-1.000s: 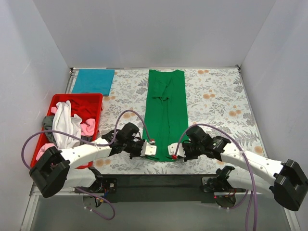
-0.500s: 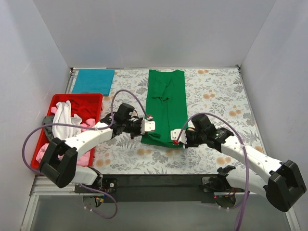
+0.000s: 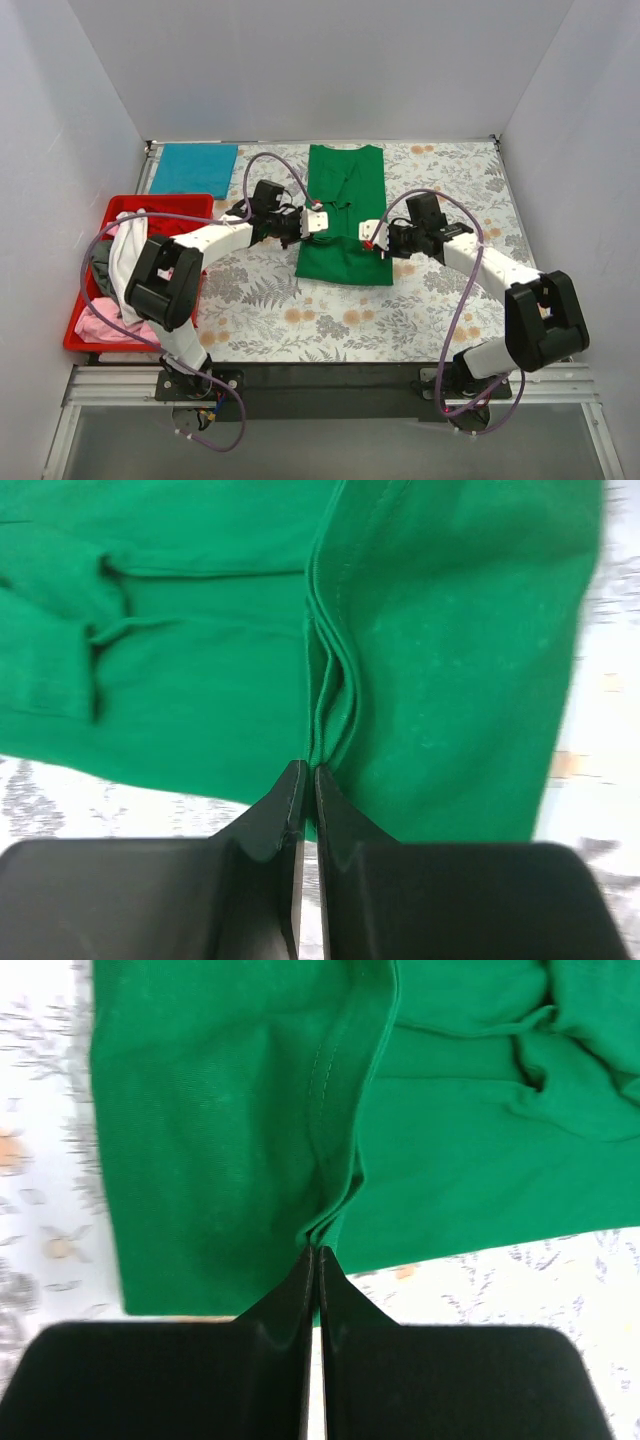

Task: Fold and stack the t-shirts
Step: Fold the tshirt

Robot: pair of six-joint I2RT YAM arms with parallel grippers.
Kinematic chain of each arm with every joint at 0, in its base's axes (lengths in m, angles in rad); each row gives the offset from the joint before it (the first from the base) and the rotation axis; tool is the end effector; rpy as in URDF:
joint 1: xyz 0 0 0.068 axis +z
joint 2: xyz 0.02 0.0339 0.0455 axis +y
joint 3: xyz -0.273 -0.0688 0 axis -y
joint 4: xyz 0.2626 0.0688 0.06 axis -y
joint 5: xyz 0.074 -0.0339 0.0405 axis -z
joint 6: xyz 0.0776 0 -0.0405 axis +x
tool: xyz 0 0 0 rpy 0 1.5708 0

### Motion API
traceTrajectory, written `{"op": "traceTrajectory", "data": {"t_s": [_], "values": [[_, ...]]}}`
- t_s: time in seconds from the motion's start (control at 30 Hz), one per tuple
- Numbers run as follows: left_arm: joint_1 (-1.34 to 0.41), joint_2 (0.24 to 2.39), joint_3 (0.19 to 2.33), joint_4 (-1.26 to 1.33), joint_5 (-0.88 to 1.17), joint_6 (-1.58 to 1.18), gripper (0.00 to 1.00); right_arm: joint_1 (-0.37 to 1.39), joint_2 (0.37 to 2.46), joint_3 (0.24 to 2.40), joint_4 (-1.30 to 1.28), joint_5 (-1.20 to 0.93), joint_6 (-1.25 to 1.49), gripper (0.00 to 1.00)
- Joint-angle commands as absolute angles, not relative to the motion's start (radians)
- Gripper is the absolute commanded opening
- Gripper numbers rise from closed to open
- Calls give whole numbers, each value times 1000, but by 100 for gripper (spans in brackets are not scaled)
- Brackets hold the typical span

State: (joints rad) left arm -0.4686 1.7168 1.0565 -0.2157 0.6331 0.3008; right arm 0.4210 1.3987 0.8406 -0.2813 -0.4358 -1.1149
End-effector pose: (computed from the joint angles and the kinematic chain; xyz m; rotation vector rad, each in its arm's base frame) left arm 0.3284 -0.2177 0.1650 1.1521 2.0952 -0.8471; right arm 0.2825 0.1624 0.1869 -1.7454 1.5255 0.1802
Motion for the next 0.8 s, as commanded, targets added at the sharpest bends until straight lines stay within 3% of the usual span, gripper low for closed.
{"op": "traceTrajectory", "data": {"t_s": [0.0, 0.37, 0.77], "values": [[-436, 1770, 1153, -161, 660, 344, 0, 387, 1480, 936, -206, -498, -1192, 1], [-382, 1968, 1353, -117, 644, 351, 0, 310, 1742, 1152, -161, -515, -1227, 1], [-359, 2060, 1443, -69, 643, 336, 0, 295, 1844, 1246, -138, -515, -1232, 1]]}}
